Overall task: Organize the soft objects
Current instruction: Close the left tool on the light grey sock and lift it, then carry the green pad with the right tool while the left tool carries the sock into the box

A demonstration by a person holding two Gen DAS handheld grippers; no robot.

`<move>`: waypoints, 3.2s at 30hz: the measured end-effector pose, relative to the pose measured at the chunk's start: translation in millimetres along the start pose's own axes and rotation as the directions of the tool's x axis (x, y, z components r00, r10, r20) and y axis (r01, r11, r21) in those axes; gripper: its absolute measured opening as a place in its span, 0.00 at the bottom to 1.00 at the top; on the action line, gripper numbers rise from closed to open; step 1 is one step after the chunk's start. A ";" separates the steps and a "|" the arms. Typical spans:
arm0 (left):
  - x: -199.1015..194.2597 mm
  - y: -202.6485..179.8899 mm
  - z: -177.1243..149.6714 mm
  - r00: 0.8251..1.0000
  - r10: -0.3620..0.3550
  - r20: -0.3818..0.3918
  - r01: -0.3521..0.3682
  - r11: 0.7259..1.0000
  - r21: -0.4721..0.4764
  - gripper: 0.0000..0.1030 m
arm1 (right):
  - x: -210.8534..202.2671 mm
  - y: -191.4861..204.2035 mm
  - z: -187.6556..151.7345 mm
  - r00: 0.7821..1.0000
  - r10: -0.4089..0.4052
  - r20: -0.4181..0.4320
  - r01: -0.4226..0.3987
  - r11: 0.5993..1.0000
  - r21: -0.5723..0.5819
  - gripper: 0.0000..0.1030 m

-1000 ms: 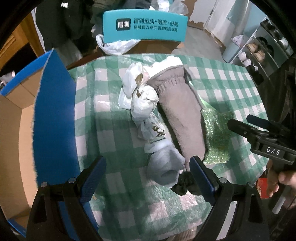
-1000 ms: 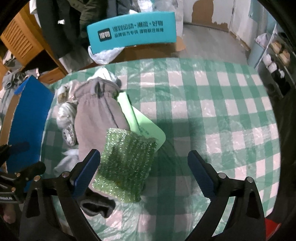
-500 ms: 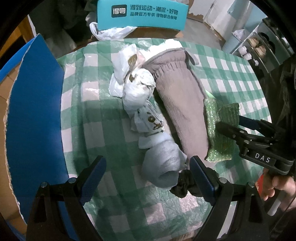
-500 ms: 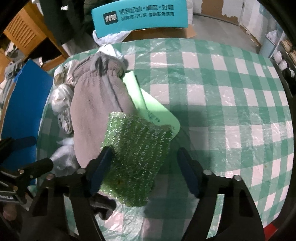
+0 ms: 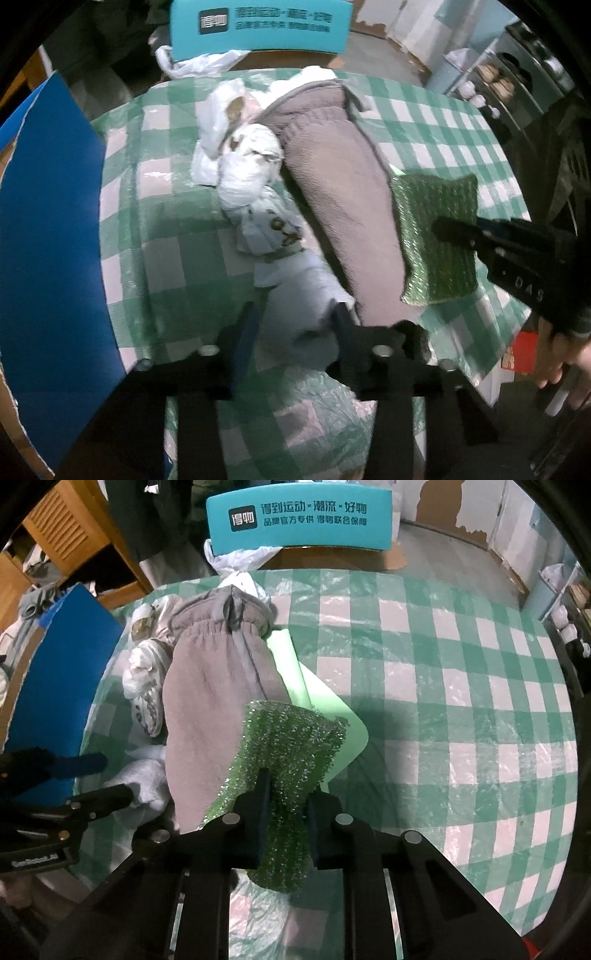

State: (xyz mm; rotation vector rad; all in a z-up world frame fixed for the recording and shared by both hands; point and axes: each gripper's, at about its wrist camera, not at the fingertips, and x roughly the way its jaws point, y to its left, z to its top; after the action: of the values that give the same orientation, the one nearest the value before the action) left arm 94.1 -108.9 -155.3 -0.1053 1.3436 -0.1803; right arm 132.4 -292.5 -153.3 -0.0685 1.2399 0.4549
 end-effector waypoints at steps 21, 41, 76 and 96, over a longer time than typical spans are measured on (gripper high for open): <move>-26.6 7.0 -2.8 0.997 -0.029 0.071 0.027 0.999 0.035 0.06 | -42.4 17.6 8.2 0.996 0.022 0.091 -0.020 1.000 -0.020 0.10; -1.5 13.3 -6.1 1.000 0.008 0.015 -0.008 1.000 0.001 0.52 | -39.6 21.5 5.6 0.997 0.036 0.068 -0.034 0.999 -0.033 0.10; -38.2 11.6 -14.9 0.992 0.035 0.120 -0.041 0.998 0.052 0.23 | -72.9 51.7 11.6 0.991 0.045 0.129 -0.033 0.995 -0.090 0.10; -110.8 28.9 -26.6 0.965 0.052 0.255 -0.065 0.997 0.041 0.23 | -108.3 98.9 20.3 0.977 0.105 0.184 -0.076 0.984 -0.161 0.10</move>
State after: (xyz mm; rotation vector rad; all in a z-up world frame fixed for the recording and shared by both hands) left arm 46.5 -58.7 -60.3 -0.0452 1.0841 -0.1446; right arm 87.1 -228.8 -27.6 -0.0964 1.0195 0.6217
